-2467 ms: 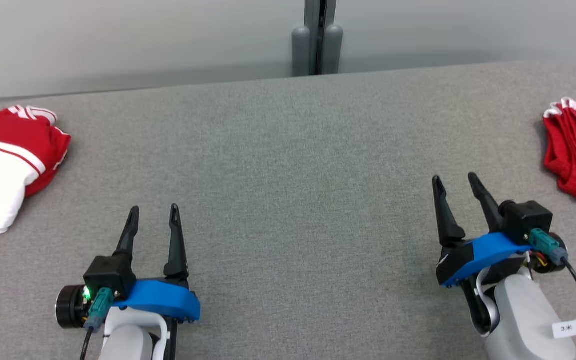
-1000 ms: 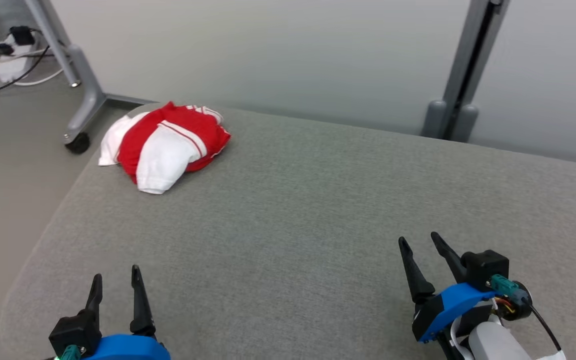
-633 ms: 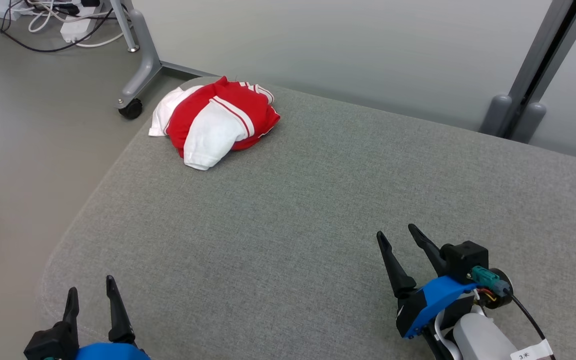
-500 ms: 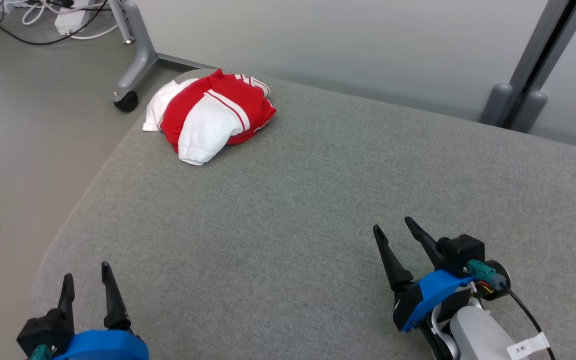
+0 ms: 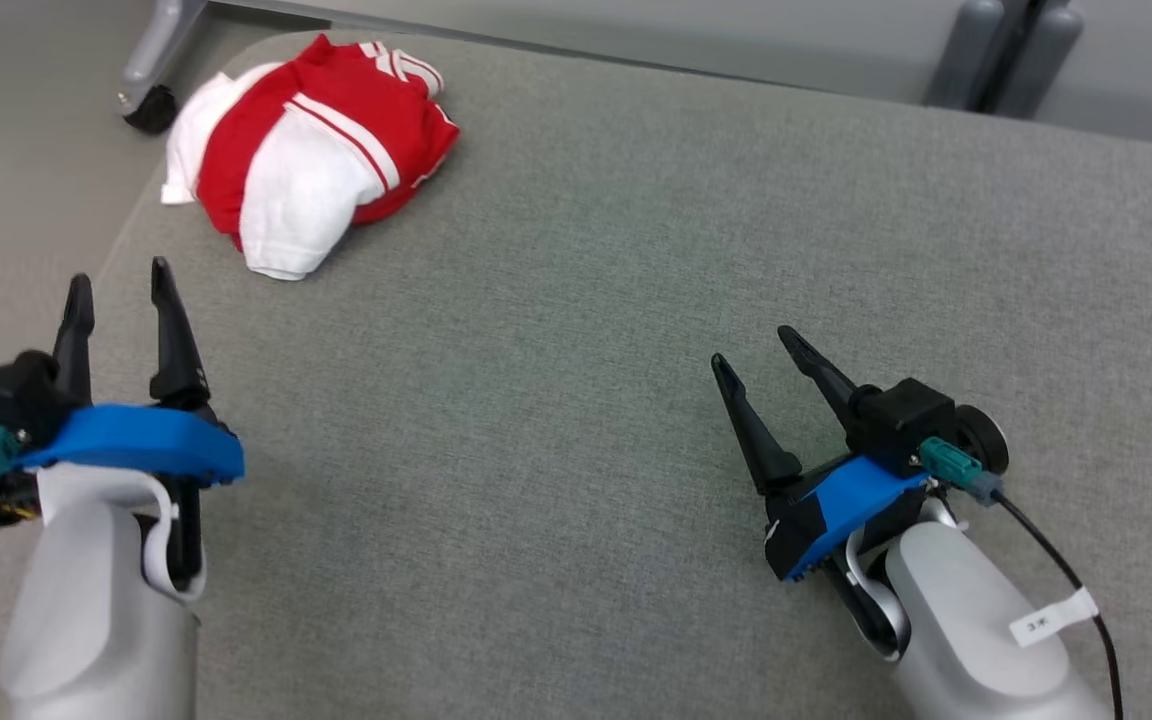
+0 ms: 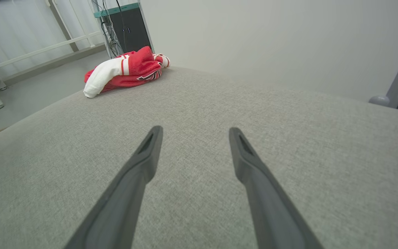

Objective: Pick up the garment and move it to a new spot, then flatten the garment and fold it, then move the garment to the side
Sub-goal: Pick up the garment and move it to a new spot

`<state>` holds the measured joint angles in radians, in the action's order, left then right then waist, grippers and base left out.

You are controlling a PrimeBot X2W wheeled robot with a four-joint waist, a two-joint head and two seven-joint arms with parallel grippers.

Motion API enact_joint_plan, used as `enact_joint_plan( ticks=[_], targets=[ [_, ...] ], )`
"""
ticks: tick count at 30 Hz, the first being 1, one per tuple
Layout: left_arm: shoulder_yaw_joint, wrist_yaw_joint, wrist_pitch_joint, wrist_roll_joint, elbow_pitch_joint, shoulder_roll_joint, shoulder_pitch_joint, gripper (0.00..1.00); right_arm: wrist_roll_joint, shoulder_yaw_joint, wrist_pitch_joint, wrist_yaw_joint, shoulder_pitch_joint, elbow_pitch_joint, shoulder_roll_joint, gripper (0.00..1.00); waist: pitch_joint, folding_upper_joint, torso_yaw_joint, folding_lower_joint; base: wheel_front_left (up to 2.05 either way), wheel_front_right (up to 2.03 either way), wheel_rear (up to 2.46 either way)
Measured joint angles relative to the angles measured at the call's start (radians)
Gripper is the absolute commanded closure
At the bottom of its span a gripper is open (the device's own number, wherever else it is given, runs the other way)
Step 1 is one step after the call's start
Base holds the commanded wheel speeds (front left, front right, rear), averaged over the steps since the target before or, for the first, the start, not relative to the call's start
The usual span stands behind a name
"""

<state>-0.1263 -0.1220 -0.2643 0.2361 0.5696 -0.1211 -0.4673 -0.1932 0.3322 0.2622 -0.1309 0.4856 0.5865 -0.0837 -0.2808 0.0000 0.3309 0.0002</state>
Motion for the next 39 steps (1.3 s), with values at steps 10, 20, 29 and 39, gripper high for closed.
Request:
enact_joint_plan(
  ticks=[10,20,29,39],
  targets=[
    [0.131,-0.007,0.094,0.120,0.235,-0.162,-0.297,0.00,-0.049,0.093,0.000,0.000,0.070,-0.102,-0.038,0.00,-0.138,0.0000,-0.092,0.0000,0.00,0.00,0.00],
    [0.214,-0.007,0.237,0.227,0.346,-0.280,-0.443,0.00,-0.082,0.141,0.000,0.000,0.107,-0.223,-0.057,0.00,-0.233,0.0000,-0.207,0.0000,0.00,0.00,0.00],
    [0.209,0.005,0.316,0.253,0.468,-0.289,-0.502,0.00,-0.089,0.131,0.000,0.000,0.109,-0.259,-0.063,0.00,-0.272,0.0000,-0.257,0.0000,0.00,0.00,0.00],
    [0.246,0.007,0.250,0.239,0.499,-0.282,-0.508,1.00,-0.091,0.109,0.000,0.000,0.099,-0.244,-0.045,0.00,-0.205,0.0000,-0.256,-0.0002,0.00,0.00,0.00]
  ],
)
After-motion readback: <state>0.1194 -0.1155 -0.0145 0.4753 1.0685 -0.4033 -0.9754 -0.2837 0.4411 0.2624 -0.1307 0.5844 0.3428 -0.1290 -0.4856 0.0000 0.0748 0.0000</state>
